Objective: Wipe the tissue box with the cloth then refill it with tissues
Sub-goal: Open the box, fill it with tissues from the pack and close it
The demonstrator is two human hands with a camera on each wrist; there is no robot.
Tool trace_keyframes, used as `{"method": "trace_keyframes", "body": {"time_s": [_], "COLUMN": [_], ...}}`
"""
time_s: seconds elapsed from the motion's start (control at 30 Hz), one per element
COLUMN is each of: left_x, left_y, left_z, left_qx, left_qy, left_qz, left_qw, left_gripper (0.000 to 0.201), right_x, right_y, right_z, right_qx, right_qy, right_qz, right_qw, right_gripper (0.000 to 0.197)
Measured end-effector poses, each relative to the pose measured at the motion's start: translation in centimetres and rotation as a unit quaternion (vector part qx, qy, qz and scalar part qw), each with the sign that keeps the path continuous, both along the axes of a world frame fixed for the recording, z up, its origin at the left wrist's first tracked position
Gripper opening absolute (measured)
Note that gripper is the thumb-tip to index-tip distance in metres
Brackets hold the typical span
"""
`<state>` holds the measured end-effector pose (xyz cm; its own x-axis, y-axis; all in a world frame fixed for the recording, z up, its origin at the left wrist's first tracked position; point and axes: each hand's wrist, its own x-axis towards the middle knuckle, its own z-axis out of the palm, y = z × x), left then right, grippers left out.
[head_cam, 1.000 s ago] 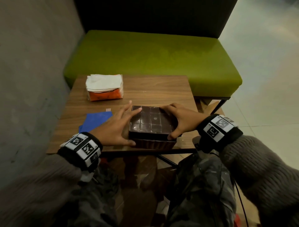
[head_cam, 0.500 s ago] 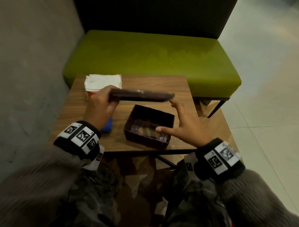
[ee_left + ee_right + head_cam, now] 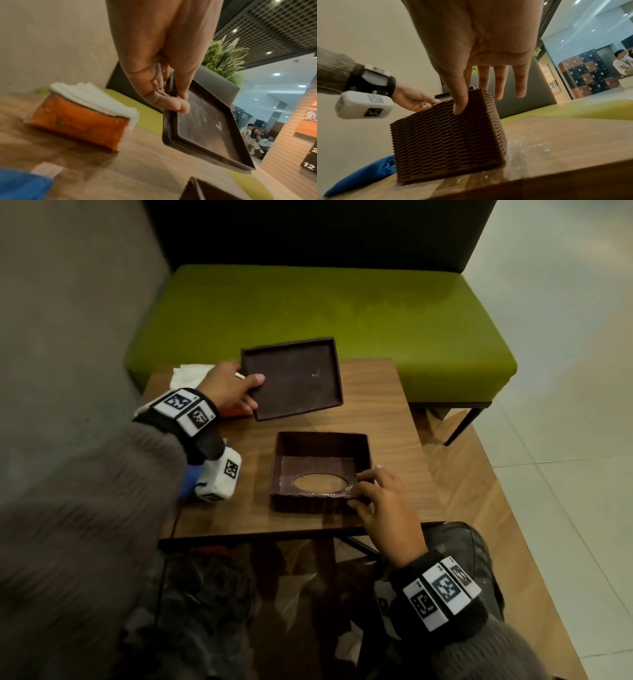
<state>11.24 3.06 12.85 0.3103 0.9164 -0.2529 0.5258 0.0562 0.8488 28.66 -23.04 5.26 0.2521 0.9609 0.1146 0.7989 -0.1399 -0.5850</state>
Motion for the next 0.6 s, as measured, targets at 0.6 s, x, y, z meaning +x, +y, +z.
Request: {"method": "trace_keyframes", "body": {"time_s": [0.6], "left_x": [3.9], "left_y": [2.7], "left_z": [-4.6], "left_qx": [-0.086], "left_qy": [0.058], "left_qz": [-0.099], "left_qw": [0.990], "left_gripper": [0.026], "right_x": [2.3], "right_y": [3.2], "right_z": [0.6], "right_qx": [-0.041], "right_qy": [0.042], "right_qz": [0.018], "right_qw": [0.998], "right_gripper": [0.009]}}
